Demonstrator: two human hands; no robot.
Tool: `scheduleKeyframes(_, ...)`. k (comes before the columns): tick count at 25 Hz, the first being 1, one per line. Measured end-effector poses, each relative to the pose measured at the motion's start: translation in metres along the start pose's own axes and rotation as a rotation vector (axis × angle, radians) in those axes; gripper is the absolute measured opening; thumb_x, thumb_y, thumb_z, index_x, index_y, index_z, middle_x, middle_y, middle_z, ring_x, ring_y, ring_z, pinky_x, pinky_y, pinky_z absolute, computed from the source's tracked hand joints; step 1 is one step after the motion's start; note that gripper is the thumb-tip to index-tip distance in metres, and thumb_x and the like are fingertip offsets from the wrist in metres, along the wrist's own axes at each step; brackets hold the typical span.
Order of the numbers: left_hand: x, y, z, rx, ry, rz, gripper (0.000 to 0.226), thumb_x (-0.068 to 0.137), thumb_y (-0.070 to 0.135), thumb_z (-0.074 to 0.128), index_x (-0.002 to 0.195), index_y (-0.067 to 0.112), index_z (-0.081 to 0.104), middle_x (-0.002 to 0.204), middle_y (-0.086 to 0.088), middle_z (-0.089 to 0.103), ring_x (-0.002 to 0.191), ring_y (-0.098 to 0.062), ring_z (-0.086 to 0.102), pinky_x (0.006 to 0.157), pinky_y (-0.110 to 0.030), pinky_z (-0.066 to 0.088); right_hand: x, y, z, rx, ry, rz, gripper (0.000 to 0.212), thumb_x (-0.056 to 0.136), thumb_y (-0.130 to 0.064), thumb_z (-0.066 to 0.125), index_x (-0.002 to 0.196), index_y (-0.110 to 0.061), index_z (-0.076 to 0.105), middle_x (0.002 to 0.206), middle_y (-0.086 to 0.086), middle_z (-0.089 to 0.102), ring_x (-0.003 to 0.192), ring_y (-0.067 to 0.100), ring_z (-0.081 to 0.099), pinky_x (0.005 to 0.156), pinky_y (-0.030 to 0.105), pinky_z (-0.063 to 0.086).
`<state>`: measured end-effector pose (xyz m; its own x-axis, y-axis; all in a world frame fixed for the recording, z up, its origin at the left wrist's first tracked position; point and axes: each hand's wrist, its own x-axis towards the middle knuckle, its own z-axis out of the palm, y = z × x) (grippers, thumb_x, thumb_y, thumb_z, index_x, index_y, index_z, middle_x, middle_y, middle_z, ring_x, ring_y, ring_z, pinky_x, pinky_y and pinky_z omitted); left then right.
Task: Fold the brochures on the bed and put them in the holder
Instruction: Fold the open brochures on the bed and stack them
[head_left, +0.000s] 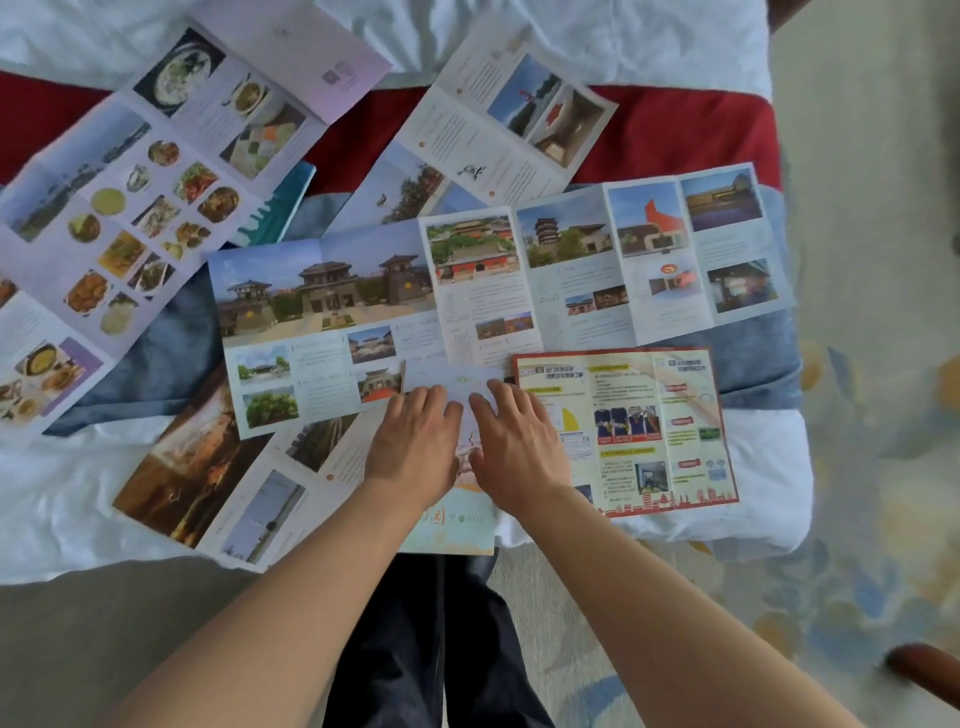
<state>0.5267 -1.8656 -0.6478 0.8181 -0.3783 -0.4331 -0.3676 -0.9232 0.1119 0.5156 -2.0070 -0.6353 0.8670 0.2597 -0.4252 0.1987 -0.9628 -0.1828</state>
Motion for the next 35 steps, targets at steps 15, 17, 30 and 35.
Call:
scheduleKeyframes(15, 0.059, 0.085, -0.025, -0.482, -0.033, -0.189, 0.055, 0.091, 0.029, 0.058, 0.137, 0.018, 0.031, 0.107, -0.008, 0.065, 0.090, -0.028, 0.064, 0.069, -0.039, 0.055, -0.031, 0.124, -0.015, 0.201, -0.152, 0.374, 0.044, 0.093, -0.038, 0.055, 0.133, -0.021, 0.046, 0.132, 0.003, 0.049, 0.119, 0.025, 0.050, 0.093, 0.039, 0.047)
scheduleKeyframes(17, 0.060, 0.095, -0.024, -0.557, -0.045, -0.296, 0.063, 0.091, 0.029, 0.061, 0.142, 0.020, 0.026, 0.112, -0.006, 0.062, 0.094, -0.026, 0.063, 0.069, -0.035, 0.053, -0.030, 0.135, -0.016, 0.262, -0.177, 0.332, 0.043, 0.093, -0.037, 0.055, 0.132, -0.022, 0.046, 0.130, 0.001, 0.050, 0.116, 0.024, 0.052, 0.089, 0.038, 0.048)
scheduleKeyframes(30, 0.065, 0.164, -0.054, -0.786, 0.147, -0.385, 0.029, 0.093, 0.013, 0.049, 0.118, 0.023, 0.059, 0.115, 0.007, 0.066, 0.091, -0.011, 0.056, 0.066, -0.024, 0.042, -0.047, 0.207, -0.045, 0.346, -0.213, 0.244, 0.045, 0.092, -0.031, 0.053, 0.135, -0.021, 0.047, 0.130, 0.002, 0.053, 0.113, 0.024, 0.054, 0.091, 0.040, 0.050)
scheduleKeyframes(35, 0.082, 0.194, -0.033, -0.766, -0.001, -0.390, 0.037, 0.092, 0.034, 0.062, 0.126, 0.023, 0.058, 0.125, 0.002, 0.057, 0.115, -0.022, 0.058, 0.088, -0.038, 0.052, -0.059, 0.250, -0.040, 0.460, -0.026, 0.431, 0.054, 0.095, -0.036, 0.048, 0.147, -0.026, 0.039, 0.146, 0.002, 0.047, 0.127, 0.027, 0.049, 0.096, 0.045, 0.047)
